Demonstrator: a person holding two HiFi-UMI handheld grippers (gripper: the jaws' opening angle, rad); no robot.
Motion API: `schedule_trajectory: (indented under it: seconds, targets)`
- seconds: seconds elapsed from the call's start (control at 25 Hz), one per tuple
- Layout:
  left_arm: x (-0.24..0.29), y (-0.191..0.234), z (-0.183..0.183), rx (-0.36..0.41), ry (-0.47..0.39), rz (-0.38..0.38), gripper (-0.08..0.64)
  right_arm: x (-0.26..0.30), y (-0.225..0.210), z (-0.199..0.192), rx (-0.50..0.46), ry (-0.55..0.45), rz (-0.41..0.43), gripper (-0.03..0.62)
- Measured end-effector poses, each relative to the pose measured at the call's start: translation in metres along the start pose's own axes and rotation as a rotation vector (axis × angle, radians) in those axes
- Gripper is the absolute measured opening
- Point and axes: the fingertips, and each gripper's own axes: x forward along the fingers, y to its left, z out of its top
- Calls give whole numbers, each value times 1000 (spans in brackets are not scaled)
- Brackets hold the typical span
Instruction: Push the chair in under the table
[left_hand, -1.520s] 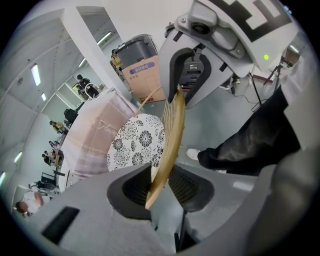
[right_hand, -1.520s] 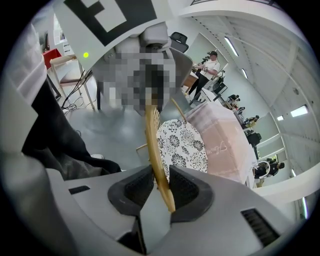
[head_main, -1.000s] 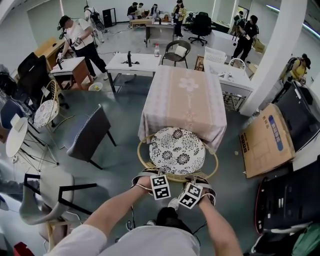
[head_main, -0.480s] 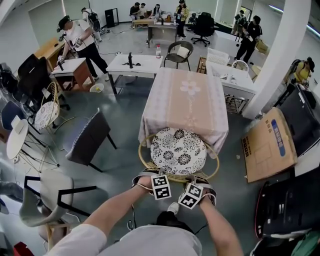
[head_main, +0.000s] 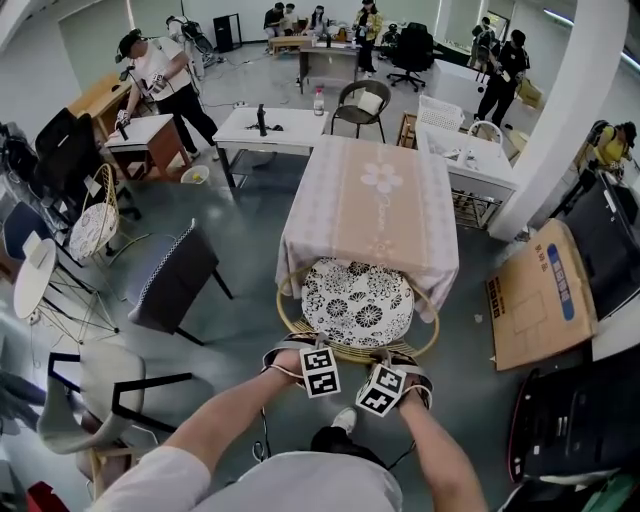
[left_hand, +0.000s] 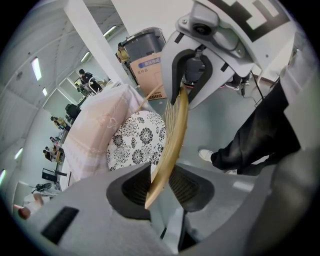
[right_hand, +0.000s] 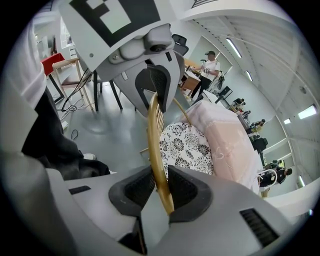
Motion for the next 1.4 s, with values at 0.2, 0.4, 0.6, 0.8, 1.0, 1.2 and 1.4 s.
schedule_trajectory:
  seconds: [0.2, 0.4, 0.6, 0.8, 1.0, 1.2, 1.4]
  targets:
    - [6, 13, 4, -4, 15, 3, 109, 8, -14, -4, 5, -11, 0, 71]
    - [12, 26, 4, -9, 27, 6, 109, 13, -26, -2, 0, -21, 9, 69]
    - [16, 39, 5, -10, 37, 6, 109, 20, -37, 0, -5, -24, 18, 67]
    - [19, 44, 8, -5, 48, -11, 109, 20, -43, 1, -10, -37, 40, 66]
    - [21, 46, 8, 0, 45, -7, 109, 21, -45, 1, -11, -51, 47, 64]
    - [21, 44, 7, 17, 61, -6, 109, 20, -45, 2, 25, -101, 40, 69]
    - [19, 44, 10, -30, 46, 13, 117, 19, -46, -1, 46, -100, 34, 77]
